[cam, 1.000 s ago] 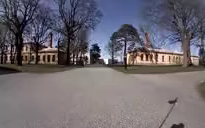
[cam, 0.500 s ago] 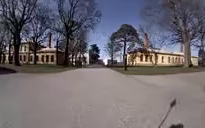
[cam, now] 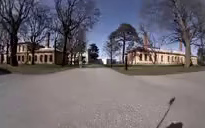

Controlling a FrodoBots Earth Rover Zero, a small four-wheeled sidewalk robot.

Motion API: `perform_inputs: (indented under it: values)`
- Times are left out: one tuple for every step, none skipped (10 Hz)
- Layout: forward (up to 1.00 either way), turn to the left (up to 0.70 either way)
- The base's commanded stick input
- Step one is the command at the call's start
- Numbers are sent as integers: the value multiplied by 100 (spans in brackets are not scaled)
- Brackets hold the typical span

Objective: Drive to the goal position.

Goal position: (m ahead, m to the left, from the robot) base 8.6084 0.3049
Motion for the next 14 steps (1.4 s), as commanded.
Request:
perform_inputs:
  values:
    - [85,0]
    - [85,0]
    - [85,0]
    - [85,0]
    - [85,0]
    - [85,0]
    - [85,0]
    - [85,0]
    - [85,0]
    - [85,0]
    - [85,0]
    - [85,0]
    - [85,0]
    - [85,0]
